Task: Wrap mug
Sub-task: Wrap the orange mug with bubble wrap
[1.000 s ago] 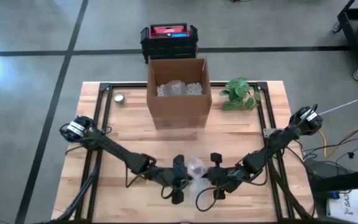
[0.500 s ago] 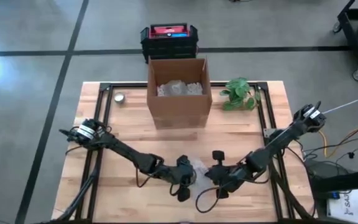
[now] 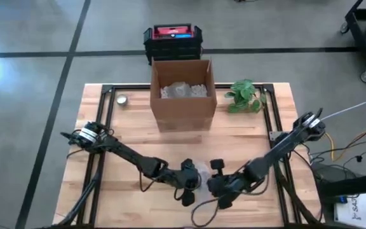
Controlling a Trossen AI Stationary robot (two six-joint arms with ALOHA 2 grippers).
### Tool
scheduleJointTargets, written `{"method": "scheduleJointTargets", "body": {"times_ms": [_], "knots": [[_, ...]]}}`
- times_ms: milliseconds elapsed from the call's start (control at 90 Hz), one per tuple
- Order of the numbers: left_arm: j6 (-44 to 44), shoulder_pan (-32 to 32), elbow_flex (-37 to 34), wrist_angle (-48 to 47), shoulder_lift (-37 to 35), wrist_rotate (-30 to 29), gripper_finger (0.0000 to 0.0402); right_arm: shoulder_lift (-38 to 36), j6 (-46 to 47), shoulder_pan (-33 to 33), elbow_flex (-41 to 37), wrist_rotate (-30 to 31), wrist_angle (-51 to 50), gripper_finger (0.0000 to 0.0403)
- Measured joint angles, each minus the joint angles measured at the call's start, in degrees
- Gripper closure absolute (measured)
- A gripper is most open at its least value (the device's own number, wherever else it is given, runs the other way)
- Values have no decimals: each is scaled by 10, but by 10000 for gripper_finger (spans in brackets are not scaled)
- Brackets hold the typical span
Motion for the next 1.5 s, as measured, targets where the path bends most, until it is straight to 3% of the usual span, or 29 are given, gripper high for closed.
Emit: {"method": "scheduleJointTargets", "body": {"times_ms": [222, 444, 589, 1011, 1333, 1500], "knots": [[-3, -2, -3, -20, -31, 16, 379, 47, 1, -29, 3, -27, 12, 403], [-5, -10, -2, -89, -112, 14, 379, 40, -9, -30, 0, -38, 25, 403], [2, -12, -5, -94, -126, 2, 379, 38, -11, -31, 3, -41, 23, 403], [-4, -3, -4, 38, -2, -1, 379, 37, -15, -30, 9, -45, 20, 403], [-20, 1, -3, 35, 11, -1, 379, -39, -4, -28, 55, -49, -112, 403], [-20, 1, -3, 35, 11, -1, 379, -59, -14, -25, 65, -53, -80, 403]]}}
